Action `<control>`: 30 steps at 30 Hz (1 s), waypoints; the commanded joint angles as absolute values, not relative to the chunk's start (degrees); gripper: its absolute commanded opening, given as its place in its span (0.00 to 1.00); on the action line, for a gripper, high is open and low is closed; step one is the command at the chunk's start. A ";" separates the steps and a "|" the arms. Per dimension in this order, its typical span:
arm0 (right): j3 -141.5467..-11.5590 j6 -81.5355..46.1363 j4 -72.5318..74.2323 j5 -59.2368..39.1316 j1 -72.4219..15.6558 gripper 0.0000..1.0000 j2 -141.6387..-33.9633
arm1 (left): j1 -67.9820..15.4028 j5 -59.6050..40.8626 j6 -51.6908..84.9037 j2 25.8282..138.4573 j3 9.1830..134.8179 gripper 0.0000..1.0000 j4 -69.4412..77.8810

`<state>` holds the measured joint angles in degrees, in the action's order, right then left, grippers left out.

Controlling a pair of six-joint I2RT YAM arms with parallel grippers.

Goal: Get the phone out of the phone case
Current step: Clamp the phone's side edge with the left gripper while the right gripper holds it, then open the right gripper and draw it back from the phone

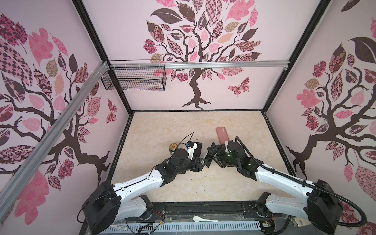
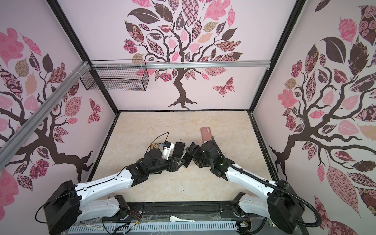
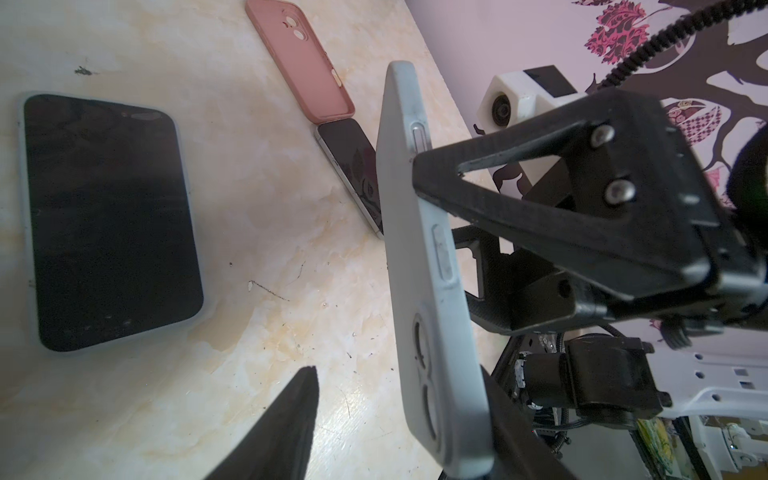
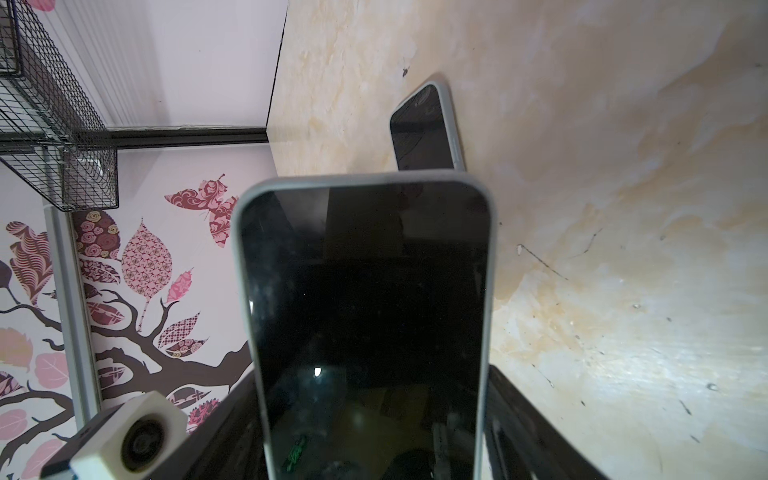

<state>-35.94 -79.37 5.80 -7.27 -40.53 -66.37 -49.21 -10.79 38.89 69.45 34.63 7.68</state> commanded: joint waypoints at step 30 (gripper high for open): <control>-36.10 -34.29 12.14 5.47 -41.19 1.00 -51.07 | -47.59 1.19 28.87 63.04 46.67 0.00 -14.43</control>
<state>-37.56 -47.77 9.39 4.12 -41.28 -53.08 -48.07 -0.03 32.23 64.20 43.77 -12.71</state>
